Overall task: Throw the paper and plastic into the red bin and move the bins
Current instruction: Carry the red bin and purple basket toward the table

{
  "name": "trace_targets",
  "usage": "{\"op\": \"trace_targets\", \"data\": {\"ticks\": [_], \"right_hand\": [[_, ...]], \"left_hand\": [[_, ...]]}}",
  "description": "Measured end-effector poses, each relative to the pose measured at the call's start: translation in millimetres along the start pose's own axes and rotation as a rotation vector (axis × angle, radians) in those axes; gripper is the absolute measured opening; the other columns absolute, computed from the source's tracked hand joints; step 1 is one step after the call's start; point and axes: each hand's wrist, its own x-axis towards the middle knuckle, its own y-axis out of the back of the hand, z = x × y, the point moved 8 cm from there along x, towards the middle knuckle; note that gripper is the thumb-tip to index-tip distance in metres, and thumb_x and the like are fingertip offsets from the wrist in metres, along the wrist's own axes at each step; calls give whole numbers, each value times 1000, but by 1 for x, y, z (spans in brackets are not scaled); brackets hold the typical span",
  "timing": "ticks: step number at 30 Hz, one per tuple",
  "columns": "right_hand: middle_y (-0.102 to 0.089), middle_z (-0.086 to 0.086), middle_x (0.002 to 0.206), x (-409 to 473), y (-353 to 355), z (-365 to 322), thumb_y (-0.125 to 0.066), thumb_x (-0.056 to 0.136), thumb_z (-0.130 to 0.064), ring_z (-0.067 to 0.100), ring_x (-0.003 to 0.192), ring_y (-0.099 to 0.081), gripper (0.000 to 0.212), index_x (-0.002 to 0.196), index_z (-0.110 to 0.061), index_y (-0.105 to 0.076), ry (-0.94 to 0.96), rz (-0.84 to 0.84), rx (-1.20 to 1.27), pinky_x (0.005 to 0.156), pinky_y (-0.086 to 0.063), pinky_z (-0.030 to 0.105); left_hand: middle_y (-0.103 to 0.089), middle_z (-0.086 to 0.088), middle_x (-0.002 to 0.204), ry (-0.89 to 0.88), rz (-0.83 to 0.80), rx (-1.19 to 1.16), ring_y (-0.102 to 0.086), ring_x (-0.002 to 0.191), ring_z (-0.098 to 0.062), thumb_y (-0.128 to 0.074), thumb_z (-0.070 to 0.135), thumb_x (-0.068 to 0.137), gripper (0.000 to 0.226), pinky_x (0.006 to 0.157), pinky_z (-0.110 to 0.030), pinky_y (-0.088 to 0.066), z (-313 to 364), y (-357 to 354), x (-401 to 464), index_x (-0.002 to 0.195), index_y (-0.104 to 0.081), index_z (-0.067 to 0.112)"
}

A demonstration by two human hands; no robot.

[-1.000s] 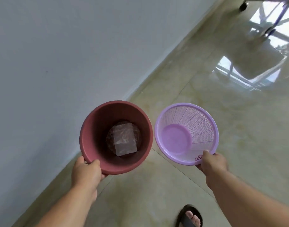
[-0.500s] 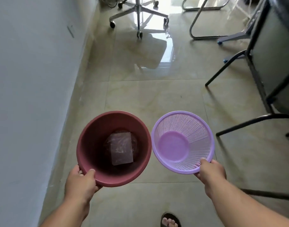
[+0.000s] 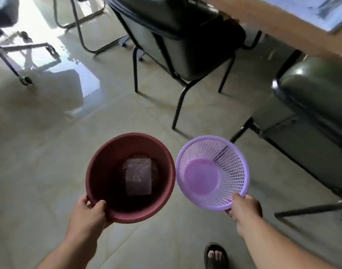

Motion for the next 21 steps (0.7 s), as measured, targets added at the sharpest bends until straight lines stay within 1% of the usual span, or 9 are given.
{"op": "trace_targets", "data": {"ticks": [2, 4, 7, 10, 12, 13, 15, 19, 21], "right_hand": [[-73, 17, 79, 3, 36, 20, -55, 92, -20, 29, 55, -62, 15, 86, -11, -65, -35, 52, 28, 63, -57, 41], [-73, 16, 78, 13, 78, 44, -55, 93, -21, 30, 59, -65, 17, 86, -9, -66, -70, 98, 57, 58, -52, 34], [-74, 15, 78, 34, 128, 84, -56, 92, -23, 35, 68, -71, 20, 85, -8, -68, -141, 175, 95, 64, -56, 39], [-73, 16, 72, 58, 173, 121, -56, 90, -21, 33, 60, -69, 21, 81, -7, -69, -180, 236, 141, 62, -58, 41], [-72, 18, 71, 75, 204, 149, -56, 91, -18, 29, 54, -63, 18, 82, -8, -68, -227, 252, 210, 56, -52, 34], [-72, 18, 72, 80, 215, 158, -57, 91, -17, 29, 53, -63, 17, 82, -9, -68, -238, 262, 237, 56, -53, 35], [-73, 18, 73, 97, 241, 183, -57, 90, -15, 31, 57, -65, 16, 80, -9, -68, -277, 285, 299, 64, -60, 43], [-74, 19, 75, 132, 288, 237, -60, 86, -16, 35, 64, -71, 14, 77, -9, -68, -334, 297, 363, 71, -63, 50], [-74, 20, 74, 146, 313, 259, -63, 84, -18, 39, 68, -73, 14, 78, -7, -69, -349, 309, 364, 72, -63, 55]], "left_hand": [[-65, -16, 89, -8, -66, 44, -64, 68, -27, -47, -10, 94, 25, 56, -34, -59, -1, -28, -14, 108, -57, 8], [-64, -17, 87, -7, -139, 88, -62, 66, -29, -47, -11, 94, 25, 57, -35, -58, -5, -67, -30, 104, -58, 9], [-65, -16, 87, -37, -233, 159, -62, 65, -30, -50, -10, 93, 25, 61, -39, -60, -13, -119, -57, 94, -59, 13], [-65, -16, 84, -53, -312, 200, -62, 65, -29, -52, -9, 93, 20, 73, -47, -58, -26, -170, -90, 96, -59, 10], [-63, -14, 84, -69, -339, 221, -61, 66, -29, -53, -9, 92, 20, 67, -43, -59, -42, -208, -113, 96, -58, 10], [-63, -14, 84, -75, -348, 230, -61, 66, -29, -54, -10, 92, 21, 60, -40, -60, -49, -222, -121, 95, -58, 10], [-65, -16, 85, -80, -381, 249, -62, 65, -28, -56, -9, 91, 20, 53, -35, -60, -66, -253, -142, 98, -59, 9], [-68, -21, 96, -58, -401, 306, -66, 70, -30, -57, -7, 89, 34, 64, -40, -60, -109, -308, -179, 120, -59, 7], [-67, -24, 103, -51, -412, 324, -65, 69, -30, -57, -8, 90, 34, 57, -38, -61, -127, -331, -197, 121, -57, 5]]}}
